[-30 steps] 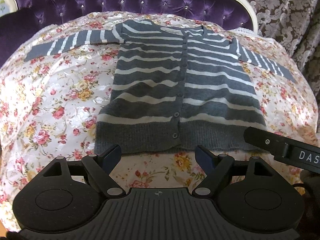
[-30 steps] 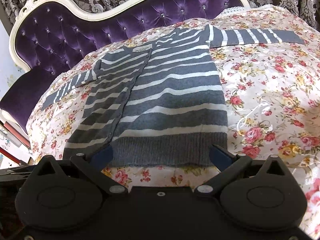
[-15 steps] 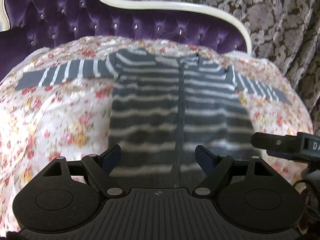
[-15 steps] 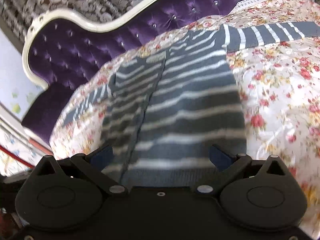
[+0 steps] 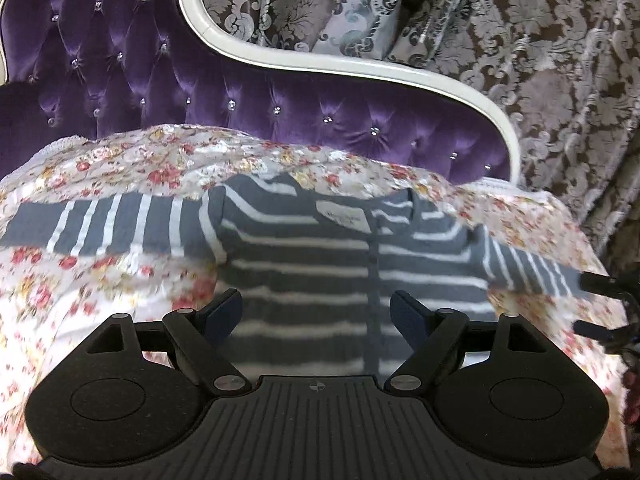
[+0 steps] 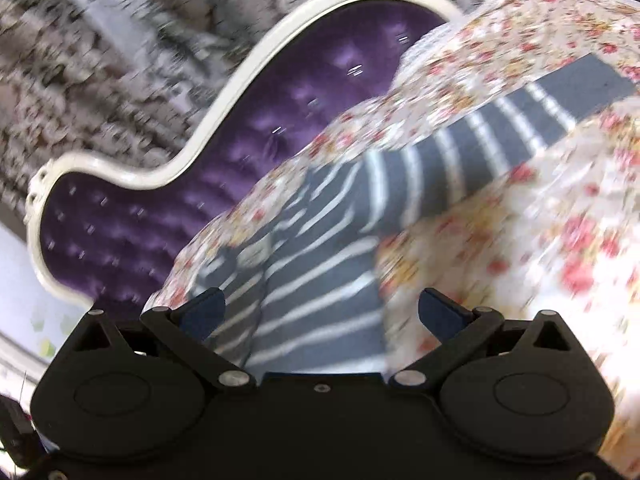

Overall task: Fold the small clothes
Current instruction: 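Reach the right gripper to the sleeve cuff and grasp it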

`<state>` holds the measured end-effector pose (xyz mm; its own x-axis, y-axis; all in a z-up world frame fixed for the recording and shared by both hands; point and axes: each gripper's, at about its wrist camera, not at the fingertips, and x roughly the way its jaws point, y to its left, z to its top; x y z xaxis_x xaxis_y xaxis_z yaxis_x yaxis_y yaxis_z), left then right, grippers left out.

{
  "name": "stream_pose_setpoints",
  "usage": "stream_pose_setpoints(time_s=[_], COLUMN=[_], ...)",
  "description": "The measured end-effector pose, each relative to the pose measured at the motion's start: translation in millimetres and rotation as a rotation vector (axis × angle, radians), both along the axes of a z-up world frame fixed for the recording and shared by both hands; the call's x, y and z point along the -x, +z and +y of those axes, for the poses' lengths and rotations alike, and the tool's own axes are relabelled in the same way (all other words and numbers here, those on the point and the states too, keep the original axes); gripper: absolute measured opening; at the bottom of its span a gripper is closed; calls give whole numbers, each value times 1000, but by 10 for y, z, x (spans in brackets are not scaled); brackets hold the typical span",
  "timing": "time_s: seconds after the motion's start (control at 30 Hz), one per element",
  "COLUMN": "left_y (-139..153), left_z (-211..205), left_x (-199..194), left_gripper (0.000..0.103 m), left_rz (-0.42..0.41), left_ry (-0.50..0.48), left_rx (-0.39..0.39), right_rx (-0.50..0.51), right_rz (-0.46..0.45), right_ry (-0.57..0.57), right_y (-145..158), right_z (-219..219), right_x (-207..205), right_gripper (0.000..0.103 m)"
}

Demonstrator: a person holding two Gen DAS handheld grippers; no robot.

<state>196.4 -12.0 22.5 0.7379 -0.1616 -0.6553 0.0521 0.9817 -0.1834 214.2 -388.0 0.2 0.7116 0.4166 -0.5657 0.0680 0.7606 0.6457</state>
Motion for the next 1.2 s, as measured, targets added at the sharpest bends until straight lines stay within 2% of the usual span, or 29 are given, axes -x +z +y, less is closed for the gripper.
stream_pose_setpoints(time_s=[0.43,0.6,0.67,0.77,0.93,0.97,1.03,1.07,1.1,1.2], left_y=[-672,-941,-984,-1026,-1048,-1055,-1069,-1069,-1084,-1090], left_z=[-328,-425,-443,-411,-398,-409,-427,-427,-429,-424], left_x=[-722,-811,-748,-675,-674,-689,-713,-721,-738,-751], left_gripper=[80,81,86,89,95,96,98,100,101,103], left_rz=[55,85,28,-15,-29,-27,-21,-17,-13,-6], left_ry=[-39,-68,-83,-91,-91,-89,-85,-80,-77,-72], left_rx=[-122,-177,-206,-204,-207,-210,-213,-211,-208,-205], right_rx=[124,121,124,108,97,113,177,209,222,230], right_rz=[-13,36,59,81,43,46,63,85,107,92], right_ry=[-247,-329,-347,-361,-340,-340,-335,-333,-327,-334], right_y=[-201,-330,-413,-519,-587,-586,-564,-558,-566,-499], right_z=[-1285,-1701,-1797,-1877,-1898,-1880,-1838,-1821,-1812,-1756], right_x=[-571,-701,-753,-796,-817,-829,-870,-888,-904,-876], right_gripper=[103,103,103,103,103,100,71,40,20,19])
